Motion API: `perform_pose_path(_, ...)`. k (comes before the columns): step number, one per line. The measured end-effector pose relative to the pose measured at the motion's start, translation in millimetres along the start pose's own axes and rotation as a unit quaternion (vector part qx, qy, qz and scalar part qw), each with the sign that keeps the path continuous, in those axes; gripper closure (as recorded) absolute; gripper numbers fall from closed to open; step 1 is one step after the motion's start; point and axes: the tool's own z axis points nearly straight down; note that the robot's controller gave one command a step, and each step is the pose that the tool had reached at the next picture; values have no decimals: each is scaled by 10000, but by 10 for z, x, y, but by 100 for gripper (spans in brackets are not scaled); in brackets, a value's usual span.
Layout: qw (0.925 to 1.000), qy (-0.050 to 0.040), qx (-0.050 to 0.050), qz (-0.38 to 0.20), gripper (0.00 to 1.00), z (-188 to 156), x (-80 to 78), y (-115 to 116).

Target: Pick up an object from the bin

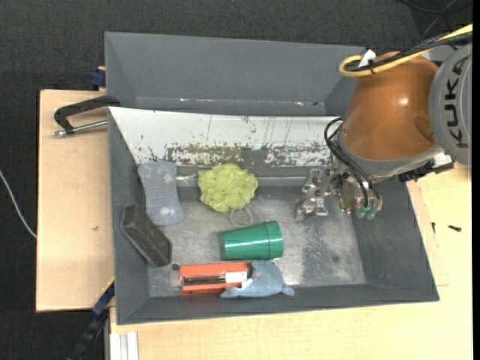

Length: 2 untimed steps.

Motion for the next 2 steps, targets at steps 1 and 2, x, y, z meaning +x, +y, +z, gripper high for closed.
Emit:
perform_pose_path(1,10000,6,1,-13,100,130,-78,4)
perform_pose_path(2,10000,-27,0,-16,100,99,-168,30)
